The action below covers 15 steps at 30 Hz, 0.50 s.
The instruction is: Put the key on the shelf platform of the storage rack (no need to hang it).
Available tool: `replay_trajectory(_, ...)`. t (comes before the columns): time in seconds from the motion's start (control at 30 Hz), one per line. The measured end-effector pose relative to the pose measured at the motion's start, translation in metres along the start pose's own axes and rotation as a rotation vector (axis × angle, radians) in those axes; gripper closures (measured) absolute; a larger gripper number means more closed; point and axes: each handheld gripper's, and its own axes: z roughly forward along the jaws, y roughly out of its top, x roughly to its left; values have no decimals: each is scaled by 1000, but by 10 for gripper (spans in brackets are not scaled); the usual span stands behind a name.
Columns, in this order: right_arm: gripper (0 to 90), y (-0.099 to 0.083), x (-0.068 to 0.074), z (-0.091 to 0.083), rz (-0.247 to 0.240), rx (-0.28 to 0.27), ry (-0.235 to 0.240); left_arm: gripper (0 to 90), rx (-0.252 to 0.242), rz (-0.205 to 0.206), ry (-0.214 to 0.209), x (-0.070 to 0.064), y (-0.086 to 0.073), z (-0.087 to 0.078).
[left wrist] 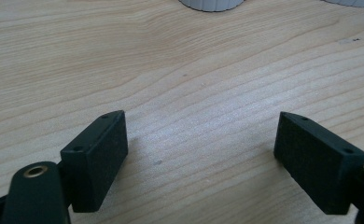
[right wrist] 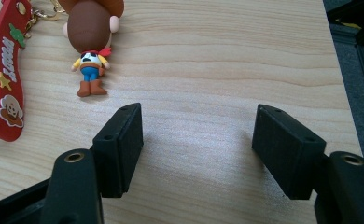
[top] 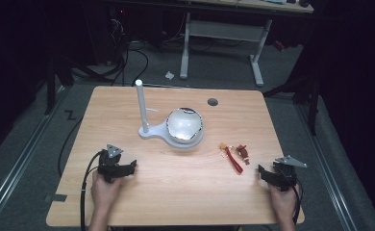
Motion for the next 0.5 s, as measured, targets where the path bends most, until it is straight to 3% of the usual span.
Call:
replay_trajectory(0.13, 340, 0, 0, 0, 0, 0, 0, 215, -6, -8, 12, 0, -1, -1)
replay_trajectory(0.5, 334, 0, 1, 0, 2, 2, -6, 214, -5, 0, 1, 0, -1, -1)
